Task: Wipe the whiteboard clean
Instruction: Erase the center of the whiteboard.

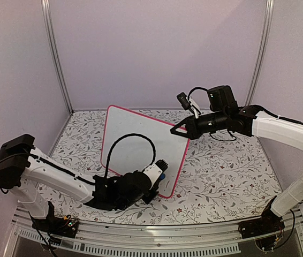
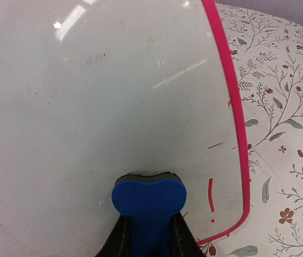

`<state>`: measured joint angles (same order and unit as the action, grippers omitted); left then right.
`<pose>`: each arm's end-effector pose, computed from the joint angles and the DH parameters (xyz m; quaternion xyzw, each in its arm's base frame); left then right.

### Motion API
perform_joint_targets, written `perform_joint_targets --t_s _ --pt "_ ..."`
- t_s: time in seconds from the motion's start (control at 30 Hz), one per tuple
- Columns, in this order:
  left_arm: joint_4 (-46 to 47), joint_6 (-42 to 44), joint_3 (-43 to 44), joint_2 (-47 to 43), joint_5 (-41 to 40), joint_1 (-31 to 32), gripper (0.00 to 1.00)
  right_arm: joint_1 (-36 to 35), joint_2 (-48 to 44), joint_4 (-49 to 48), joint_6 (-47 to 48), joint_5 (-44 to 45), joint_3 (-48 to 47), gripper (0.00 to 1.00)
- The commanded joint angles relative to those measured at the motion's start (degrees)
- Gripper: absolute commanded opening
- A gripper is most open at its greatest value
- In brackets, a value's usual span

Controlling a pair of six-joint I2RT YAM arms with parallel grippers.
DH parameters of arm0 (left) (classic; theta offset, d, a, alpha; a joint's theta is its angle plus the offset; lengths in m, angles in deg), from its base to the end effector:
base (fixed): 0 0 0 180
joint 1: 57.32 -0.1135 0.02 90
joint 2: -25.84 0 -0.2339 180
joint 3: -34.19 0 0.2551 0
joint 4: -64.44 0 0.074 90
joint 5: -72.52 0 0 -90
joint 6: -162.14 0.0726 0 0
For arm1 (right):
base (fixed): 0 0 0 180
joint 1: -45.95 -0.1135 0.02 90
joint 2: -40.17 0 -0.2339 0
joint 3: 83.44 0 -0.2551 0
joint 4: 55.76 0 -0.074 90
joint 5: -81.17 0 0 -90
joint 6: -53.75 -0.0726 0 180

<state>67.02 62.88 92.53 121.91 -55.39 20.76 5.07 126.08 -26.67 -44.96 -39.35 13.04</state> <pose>0.1167 -0.3370 0.1144 0.3510 0.7771 -0.0922 0.5142 0.2591 0.2731 0.2649 -0.3568 0.7731 0.4062 0.3318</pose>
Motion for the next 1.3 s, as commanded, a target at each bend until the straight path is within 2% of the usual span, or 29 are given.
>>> perform_joint_targets --t_s 0.0,0.3,0.63,1.0,1.27 --pt "3.32 1.41 1.82 -1.75 -0.14 -1.74 0.00 -1.48 1.63 3.41 2.61 -1.56 0.52 0.00" --pt "0.78 -0.46 1.43 0.08 -0.08 -1.12 0.00 -1.48 1.59 3.42 2.58 -1.56 0.63 0.00" --pt "-5.75 -8.45 0.01 5.25 -0.96 1.09 0.00 -1.48 1.81 3.24 2.64 -1.64 0.65 0.00" --pt "-7.37 -14.54 -2.99 7.28 0.12 2.38 0.00 -1.48 1.63 3.29 2.63 -1.64 0.65 0.00" --pt "-8.32 -15.62 -3.36 8.03 -0.56 2.45 0.00 -1.44 1.56 3.42 2.59 -1.68 0.73 0.00"
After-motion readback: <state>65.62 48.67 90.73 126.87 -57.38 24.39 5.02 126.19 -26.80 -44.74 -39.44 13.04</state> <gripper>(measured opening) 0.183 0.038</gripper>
